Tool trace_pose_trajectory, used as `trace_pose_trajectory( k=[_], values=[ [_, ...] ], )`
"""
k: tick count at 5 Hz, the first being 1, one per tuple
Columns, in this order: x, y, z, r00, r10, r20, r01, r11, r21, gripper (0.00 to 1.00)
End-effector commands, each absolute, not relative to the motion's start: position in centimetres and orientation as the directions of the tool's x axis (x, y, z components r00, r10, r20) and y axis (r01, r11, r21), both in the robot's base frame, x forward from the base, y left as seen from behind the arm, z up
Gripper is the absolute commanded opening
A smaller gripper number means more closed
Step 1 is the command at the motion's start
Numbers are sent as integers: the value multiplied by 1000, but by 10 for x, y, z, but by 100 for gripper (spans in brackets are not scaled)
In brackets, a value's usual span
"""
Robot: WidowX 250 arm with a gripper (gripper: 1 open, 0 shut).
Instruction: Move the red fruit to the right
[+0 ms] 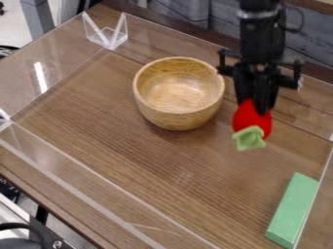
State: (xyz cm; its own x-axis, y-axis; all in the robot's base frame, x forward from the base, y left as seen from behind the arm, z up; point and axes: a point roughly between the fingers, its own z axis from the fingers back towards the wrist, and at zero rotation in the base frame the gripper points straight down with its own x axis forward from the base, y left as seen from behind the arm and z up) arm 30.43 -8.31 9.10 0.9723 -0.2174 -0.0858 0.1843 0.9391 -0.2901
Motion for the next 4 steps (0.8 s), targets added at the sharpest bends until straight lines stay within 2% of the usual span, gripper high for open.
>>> trace_pose_trajectory(
  k=[1, 3, 4],
  values=[
    [300, -84, 99, 967, -254, 11, 244, 917, -316, 0],
    [298, -67, 92, 964, -241, 109, 263, 910, -320, 0],
    [305, -76, 83, 960, -250, 125, 278, 907, -315, 0]
  ],
)
